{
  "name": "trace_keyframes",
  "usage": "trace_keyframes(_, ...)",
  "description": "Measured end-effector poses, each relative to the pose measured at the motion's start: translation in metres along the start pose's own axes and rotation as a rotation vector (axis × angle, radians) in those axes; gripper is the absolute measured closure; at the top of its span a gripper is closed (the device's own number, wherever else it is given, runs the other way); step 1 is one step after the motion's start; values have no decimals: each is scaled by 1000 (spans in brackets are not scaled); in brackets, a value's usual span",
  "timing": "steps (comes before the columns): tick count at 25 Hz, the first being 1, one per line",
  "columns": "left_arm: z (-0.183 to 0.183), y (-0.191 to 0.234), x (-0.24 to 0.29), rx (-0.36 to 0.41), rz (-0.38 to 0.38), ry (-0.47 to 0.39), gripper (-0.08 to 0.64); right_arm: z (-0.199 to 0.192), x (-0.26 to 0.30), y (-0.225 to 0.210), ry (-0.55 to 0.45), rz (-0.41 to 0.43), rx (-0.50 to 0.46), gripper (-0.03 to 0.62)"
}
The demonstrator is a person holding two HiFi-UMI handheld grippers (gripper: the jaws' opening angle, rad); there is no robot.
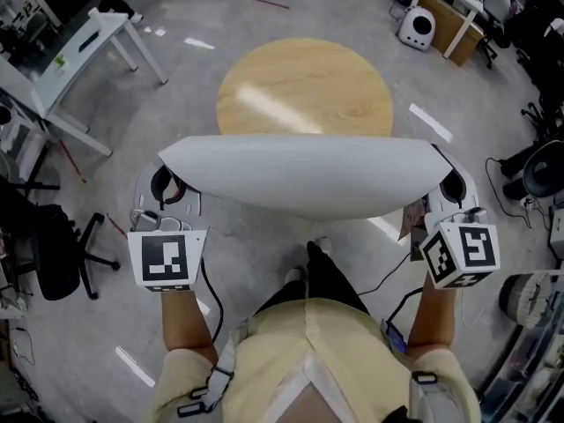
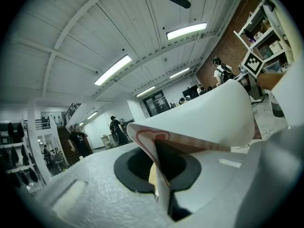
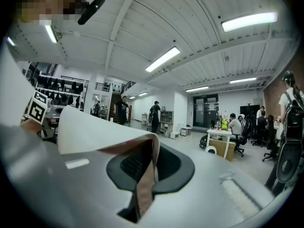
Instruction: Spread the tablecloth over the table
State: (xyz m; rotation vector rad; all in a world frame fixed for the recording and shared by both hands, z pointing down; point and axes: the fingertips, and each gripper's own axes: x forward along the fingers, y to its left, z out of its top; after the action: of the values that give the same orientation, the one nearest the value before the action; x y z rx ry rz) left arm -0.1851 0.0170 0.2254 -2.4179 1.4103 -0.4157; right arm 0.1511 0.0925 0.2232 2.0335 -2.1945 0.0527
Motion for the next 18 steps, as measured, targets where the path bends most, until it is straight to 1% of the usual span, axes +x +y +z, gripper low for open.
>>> trace_keyframes(5, 14, 17, 48, 10, 49, 8, 552, 34, 53, -23, -92, -15, -19, 580)
trace_keyframes(11, 23, 33, 122, 32, 86, 26, 552, 48, 128, -55, -102, 23, -39, 580)
trace_keyframes(14, 28, 39, 159, 44, 103, 32, 552, 52, 161, -74, -108, 40, -33, 580)
trace_keyframes(18, 33, 51, 209, 68, 112, 56, 552, 61, 208, -93, -118, 67, -48, 580)
